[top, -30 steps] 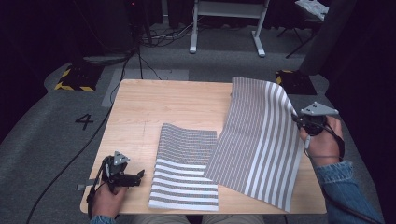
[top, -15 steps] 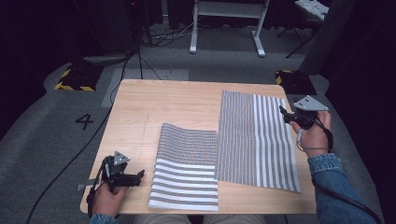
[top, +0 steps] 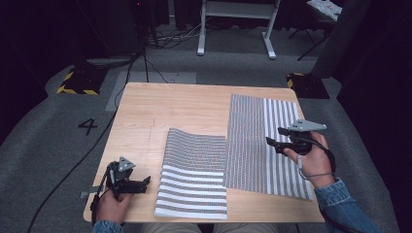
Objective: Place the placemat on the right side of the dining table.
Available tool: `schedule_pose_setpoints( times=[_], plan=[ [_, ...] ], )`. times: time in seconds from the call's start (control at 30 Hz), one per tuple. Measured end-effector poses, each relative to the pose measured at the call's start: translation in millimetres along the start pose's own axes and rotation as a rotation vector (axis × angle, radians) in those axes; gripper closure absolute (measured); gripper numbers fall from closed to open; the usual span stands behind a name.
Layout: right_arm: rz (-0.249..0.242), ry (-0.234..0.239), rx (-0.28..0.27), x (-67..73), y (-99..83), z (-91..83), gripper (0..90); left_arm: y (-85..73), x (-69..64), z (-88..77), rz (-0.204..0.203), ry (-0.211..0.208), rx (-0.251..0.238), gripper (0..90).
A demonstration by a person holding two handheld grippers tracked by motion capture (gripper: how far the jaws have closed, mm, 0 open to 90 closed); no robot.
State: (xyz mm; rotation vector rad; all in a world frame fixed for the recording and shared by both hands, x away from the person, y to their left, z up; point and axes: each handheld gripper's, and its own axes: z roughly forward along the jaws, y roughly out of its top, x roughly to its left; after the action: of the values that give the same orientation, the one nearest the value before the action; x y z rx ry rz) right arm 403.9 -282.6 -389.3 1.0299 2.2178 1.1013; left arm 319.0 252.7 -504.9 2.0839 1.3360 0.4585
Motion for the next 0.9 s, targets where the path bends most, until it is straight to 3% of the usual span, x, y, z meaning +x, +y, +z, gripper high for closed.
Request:
schedule_pose_setpoints(
  times=[0.47,0.7,0.9],
  plan=[
    [-0.026,0.168,0.075,65.7,-8.9,17.4,34.3,-0.8,-0.2,-0.8,0.002,-0.002,-0.001,0.2],
    [-0.054,0.220,0.118,95.5,-23.6,33.1,32.9,-0.9,-0.2,-0.9,0.002,-0.003,-0.001,0.2],
    [-0.107,0.277,0.164,122.6,-42.9,50.8,30.9,-0.8,-0.1,-0.9,0.002,-0.003,-0.001,0.2]
  ],
)
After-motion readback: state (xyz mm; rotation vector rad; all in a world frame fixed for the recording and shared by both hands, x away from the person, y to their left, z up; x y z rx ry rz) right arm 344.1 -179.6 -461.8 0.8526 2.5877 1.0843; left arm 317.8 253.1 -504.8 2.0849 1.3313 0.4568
